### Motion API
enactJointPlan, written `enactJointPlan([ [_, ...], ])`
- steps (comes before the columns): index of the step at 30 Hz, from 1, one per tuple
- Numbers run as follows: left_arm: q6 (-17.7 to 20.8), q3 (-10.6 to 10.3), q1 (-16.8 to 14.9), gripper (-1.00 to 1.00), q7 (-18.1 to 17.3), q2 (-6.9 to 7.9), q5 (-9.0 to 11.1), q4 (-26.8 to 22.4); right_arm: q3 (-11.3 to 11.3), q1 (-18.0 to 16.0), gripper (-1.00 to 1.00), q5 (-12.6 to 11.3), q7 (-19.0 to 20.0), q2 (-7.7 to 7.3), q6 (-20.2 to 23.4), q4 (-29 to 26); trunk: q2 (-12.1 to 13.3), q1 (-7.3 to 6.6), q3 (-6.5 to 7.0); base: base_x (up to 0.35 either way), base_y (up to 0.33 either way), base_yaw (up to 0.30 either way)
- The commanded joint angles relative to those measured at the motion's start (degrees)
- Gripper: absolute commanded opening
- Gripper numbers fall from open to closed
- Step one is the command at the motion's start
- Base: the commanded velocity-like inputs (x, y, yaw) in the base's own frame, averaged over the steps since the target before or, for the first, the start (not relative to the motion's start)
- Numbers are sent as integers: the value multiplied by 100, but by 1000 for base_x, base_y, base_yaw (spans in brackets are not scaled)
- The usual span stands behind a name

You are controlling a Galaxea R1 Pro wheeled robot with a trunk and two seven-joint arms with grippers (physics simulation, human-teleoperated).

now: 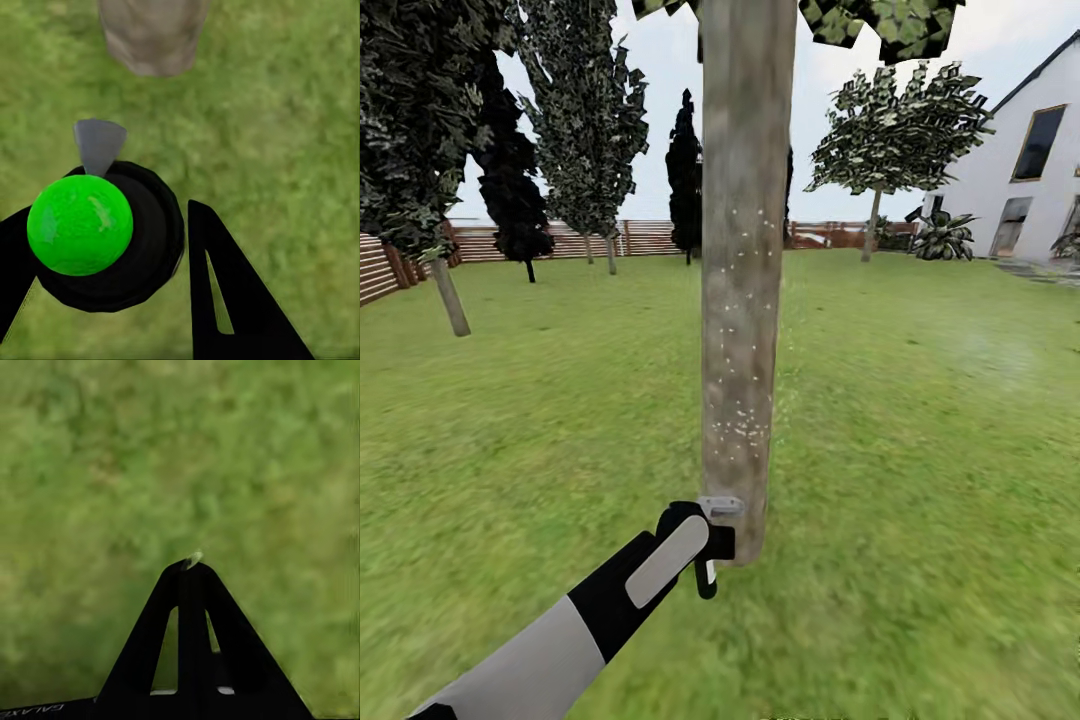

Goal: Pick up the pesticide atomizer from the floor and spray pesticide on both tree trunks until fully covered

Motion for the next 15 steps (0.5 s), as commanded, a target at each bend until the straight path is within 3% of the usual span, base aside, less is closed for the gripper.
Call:
enactJointPlan([
  [1, 6, -10, -6, -100, 67, 0, 40, -5, 12, 0, -100, -60, -57, -6, 11, -6, -3, 0, -5, 0, 350, -245],
  [7, 6, -11, -8, -100, 67, -5, 40, 5, 12, -1, -100, -60, -54, 1, 7, 29, -3, 0, -5, 0, 350, -224],
  [15, 6, -11, -2, -100, 67, -12, 40, 1, 23, 0, -100, -60, -54, 3, 3, 55, -3, 0, -5, 43, 350, -82],
])
